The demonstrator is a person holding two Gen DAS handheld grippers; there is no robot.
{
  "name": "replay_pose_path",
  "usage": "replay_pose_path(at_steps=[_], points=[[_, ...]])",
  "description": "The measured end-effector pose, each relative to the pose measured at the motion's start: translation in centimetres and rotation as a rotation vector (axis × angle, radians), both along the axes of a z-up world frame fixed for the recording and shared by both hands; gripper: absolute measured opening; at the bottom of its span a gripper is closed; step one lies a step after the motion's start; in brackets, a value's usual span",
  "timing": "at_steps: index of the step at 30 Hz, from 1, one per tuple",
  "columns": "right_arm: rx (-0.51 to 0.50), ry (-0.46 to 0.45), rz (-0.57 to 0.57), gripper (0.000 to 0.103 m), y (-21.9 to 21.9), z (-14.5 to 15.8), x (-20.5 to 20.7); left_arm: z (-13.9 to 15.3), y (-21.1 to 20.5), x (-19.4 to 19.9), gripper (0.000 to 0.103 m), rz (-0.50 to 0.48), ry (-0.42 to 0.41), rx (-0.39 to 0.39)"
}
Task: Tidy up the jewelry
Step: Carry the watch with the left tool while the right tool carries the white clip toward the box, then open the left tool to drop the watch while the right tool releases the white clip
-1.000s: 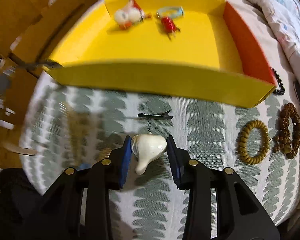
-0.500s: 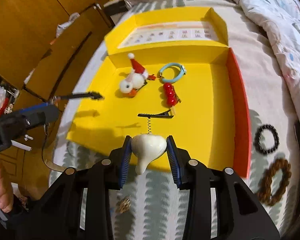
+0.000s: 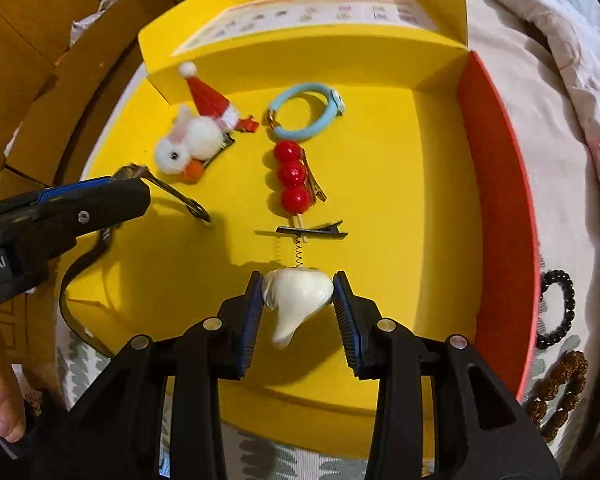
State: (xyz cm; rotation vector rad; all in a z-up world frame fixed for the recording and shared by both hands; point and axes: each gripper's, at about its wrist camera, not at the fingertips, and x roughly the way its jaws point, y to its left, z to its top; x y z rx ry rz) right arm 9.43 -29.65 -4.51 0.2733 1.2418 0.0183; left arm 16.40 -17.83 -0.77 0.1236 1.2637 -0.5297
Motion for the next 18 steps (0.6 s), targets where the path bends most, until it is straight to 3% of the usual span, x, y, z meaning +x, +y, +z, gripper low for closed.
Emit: replay_pose_path(at_steps=[8, 11, 18], points=[[-0.033, -0.011, 0.003, 0.038, 0.1, -0.3, 0.1, -1.0, -0.3, 0.5, 0.042, -0.033, -0.003, -0.007], [-0.06, -0.024, 0.001, 0.038, 0.3, -0.1, 0.0, -2.1, -0.7, 1.0, 0.042, -0.027, -0.01, 0.028], [-0.09, -0.031, 0.011, 0.039, 0.5, 0.0, -0.3, -4.3, -0.7, 1.4, 0.042, -0.03, 0.037, 0.05]])
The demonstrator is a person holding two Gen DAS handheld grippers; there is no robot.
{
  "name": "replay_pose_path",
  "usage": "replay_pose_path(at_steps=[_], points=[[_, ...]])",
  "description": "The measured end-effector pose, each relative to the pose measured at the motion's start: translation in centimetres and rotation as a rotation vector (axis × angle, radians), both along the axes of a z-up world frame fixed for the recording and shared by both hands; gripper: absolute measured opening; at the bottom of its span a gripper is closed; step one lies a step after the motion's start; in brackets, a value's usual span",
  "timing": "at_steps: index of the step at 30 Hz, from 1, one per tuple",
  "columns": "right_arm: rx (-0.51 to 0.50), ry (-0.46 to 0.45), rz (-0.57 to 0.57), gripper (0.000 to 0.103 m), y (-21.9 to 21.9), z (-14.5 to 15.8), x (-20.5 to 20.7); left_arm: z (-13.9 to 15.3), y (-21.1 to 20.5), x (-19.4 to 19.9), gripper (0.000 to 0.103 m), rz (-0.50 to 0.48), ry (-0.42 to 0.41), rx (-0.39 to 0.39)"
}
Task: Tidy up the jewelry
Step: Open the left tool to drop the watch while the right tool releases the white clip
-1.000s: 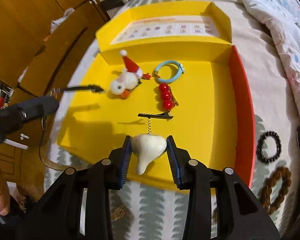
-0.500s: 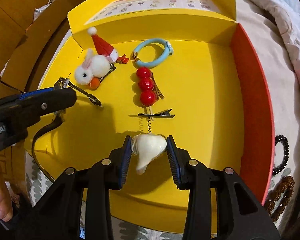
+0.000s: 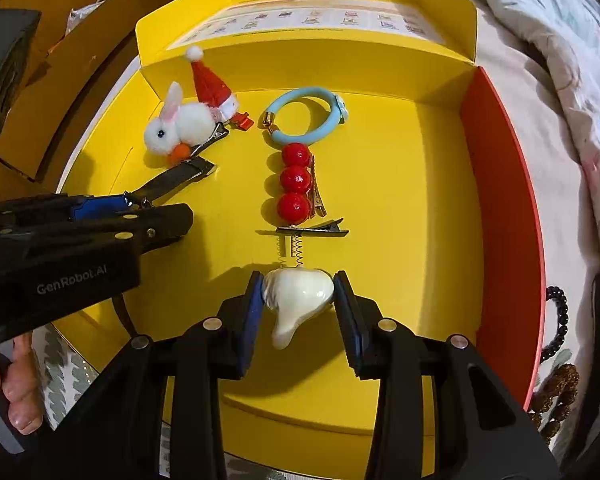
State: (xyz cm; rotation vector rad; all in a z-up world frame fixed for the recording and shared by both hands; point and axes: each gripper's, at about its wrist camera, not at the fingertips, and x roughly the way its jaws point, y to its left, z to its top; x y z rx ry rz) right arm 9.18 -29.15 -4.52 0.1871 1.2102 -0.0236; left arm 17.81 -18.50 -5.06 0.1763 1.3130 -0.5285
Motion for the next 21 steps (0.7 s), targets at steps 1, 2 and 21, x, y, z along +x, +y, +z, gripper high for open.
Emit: replay_pose_path(at_steps=[1, 2, 21], points=[[-0.003, 0.002, 0.003, 0.04, 0.0, 0.0, 0.0, 0.1, 0.0, -0.1, 0.042, -0.001, -0.006, 0.004], [-0.007, 0.005, 0.005, 0.04, 0.2, -0.1, 0.4, 0.2, 0.1, -0.1, 0.042, -0.001, -0.006, 0.003], [0.096, -0.174, -0.069, 0.059, -3.2, 5.3, -4.6, 7.4, 5.6, -6.4, 0.064, 0.029, -0.172, -0.1]])
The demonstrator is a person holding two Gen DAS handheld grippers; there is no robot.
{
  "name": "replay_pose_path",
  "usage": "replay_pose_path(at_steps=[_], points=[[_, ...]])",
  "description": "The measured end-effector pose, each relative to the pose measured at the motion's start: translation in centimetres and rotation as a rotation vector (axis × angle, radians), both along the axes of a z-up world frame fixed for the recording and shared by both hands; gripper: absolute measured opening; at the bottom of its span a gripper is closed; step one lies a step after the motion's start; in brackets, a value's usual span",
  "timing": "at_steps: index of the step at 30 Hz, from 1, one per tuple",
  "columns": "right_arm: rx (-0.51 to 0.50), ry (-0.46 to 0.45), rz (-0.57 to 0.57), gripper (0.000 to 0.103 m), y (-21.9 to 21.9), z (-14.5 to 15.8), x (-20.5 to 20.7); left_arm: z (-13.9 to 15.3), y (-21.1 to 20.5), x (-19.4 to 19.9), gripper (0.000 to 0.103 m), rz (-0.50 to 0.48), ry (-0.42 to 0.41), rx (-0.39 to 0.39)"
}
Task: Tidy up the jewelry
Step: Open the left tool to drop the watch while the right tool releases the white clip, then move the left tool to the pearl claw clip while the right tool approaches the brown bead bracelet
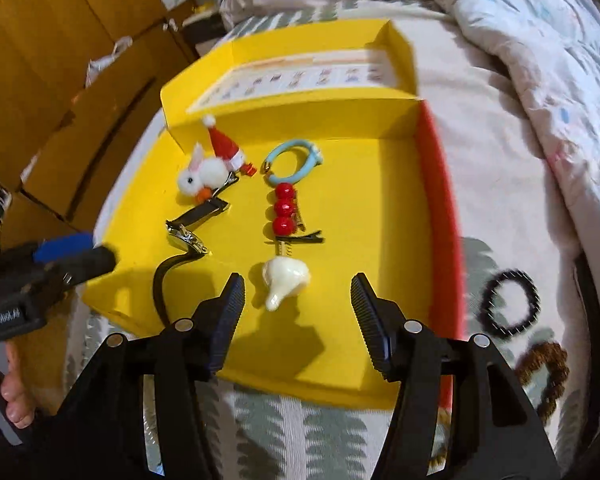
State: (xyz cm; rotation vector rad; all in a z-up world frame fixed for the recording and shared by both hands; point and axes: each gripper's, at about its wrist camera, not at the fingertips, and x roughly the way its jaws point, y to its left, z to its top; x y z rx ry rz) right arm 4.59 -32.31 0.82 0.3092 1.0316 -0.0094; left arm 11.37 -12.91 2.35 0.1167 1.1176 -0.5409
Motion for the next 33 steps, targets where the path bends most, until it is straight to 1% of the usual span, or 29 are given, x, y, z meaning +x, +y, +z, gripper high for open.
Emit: replay_pose_path(at_steps=[1, 3, 6, 9, 10, 12, 13, 16, 19, 22, 24, 26, 31, 33], points=[[0.01, -0.015, -0.014, 0.059, -0.5, 0.5, -1.0, 0.4, 0.9, -0.9, 0.064, 0.008, -0.016, 0.0], [0.013, -0.019, -0.024, 0.059, -0.8, 1.1, -2.1, 0.7, 2.3, -2.4, 0.068, 0.026, -0.034, 0.006], [-0.009, -0.02, -0.015, 0.059, -0.6, 1.5, -4.3, -0.1, 3.5, -4.6, 0.068, 0.049, -0.041, 0.054], [-0.074, -0.022, -0.016, 0.059, -0.6, 2.1, -6.8, -2.1, 4.7, -6.6, 0.068, 0.087, -0.001, 0.101], [-0.086, -0.018, -0.025, 0.059, -1.0, 2.2, -7.4, -2.7, 4.9, -7.1, 0.068, 0.09, 0.015, 0.103], [-0.092, -0.012, -0.046, 0.059, -2.1, 2.3, -8.5, -4.3, 5.4, -8.2, 0.068, 0.106, 0.055, 0.113], [-0.092, -0.012, -0.068, 0.059, -3.1, 2.4, -9.3, -5.1, 5.4, -8.6, 0.068, 0.116, 0.064, 0.136], [-0.092, 0.01, -0.098, 0.059, -5.4, 2.1, -11.1, -6.5, 4.5, -9.6, 0.068, 0.111, 0.056, 0.203], [-0.089, 0.039, -0.128, 0.059, -7.7, 1.0, -12.6, -7.2, 3.9, -10.2, 0.07, 0.099, 0.067, 0.207], [-0.114, 0.092, -0.163, 0.059, -9.4, -0.8, -13.4, -7.4, 3.3, -10.3, 0.07, 0.097, 0.054, 0.225], [-0.092, 0.108, -0.173, 0.059, -10.3, -1.6, -13.6, -7.5, 3.2, -10.3, 0.07, 0.098, 0.056, 0.221], [-0.069, 0.121, -0.175, 0.059, -10.6, -2.4, -13.3, -7.7, 3.3, -10.3, 0.07, 0.101, 0.06, 0.224], [-0.059, 0.152, -0.182, 0.059, -11.0, -3.8, -11.9, -8.5, 3.7, -10.2, 0.07, 0.118, 0.089, 0.23], [-0.056, 0.179, -0.197, 0.058, -11.4, -4.5, -11.6, -8.9, 3.7, -10.2, 0.07, 0.119, 0.102, 0.231]])
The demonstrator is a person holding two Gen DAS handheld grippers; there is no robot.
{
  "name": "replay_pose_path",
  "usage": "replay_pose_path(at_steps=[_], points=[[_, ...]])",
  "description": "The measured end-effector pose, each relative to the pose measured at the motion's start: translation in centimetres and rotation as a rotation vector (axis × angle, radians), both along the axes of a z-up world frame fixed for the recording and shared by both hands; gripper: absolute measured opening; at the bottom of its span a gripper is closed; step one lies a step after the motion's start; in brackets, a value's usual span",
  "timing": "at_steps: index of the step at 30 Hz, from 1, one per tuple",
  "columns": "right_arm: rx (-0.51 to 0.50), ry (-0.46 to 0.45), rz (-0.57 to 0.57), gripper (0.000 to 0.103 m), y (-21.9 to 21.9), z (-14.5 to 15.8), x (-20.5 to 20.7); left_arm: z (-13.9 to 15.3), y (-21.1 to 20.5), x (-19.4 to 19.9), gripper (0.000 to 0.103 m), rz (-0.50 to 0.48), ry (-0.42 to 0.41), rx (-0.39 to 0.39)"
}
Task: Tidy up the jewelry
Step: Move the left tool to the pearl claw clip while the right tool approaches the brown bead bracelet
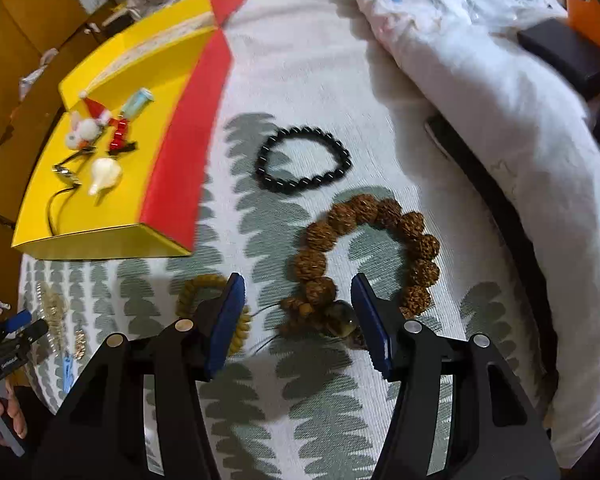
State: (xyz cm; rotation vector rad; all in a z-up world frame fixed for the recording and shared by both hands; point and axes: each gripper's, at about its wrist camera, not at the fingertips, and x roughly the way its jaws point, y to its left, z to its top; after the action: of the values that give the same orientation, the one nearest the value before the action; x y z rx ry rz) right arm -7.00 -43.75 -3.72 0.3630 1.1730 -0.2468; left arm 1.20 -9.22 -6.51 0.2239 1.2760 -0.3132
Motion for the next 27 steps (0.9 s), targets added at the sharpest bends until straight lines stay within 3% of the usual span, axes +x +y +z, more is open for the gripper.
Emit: replay_pose_path(at_steps=[7, 10, 13, 18, 27], points=[[-0.008, 0.052, -0.025, 0.056, -1.1, -1.9, 0.5, -0.6, -0.2, 0.1, 0.07, 0.002, 0.02, 0.0], [-0.038, 0.061, -0.022, 0.048, -0.7, -2.2, 0.9, -0.6, -0.1, 0.2, 0.07, 0.003, 0.026, -0.005], [-0.043, 0.048, -0.035, 0.024, -0.5, -2.1, 1.2, -0.8, 0.2, 0.5, 0.07, 0.009, 0.041, -0.02], [-0.087, 0.074, -0.012, 0.024, 0.3, -2.5, 1.7, -1.3, 0.3, 0.7, 0.07, 0.01, 0.059, -0.019], [-0.051, 0.051, -0.009, 0.024, -0.4, -3.0, 1.2, -1.8, 0.1, 1.1, 0.07, 0.001, 0.085, -0.076]])
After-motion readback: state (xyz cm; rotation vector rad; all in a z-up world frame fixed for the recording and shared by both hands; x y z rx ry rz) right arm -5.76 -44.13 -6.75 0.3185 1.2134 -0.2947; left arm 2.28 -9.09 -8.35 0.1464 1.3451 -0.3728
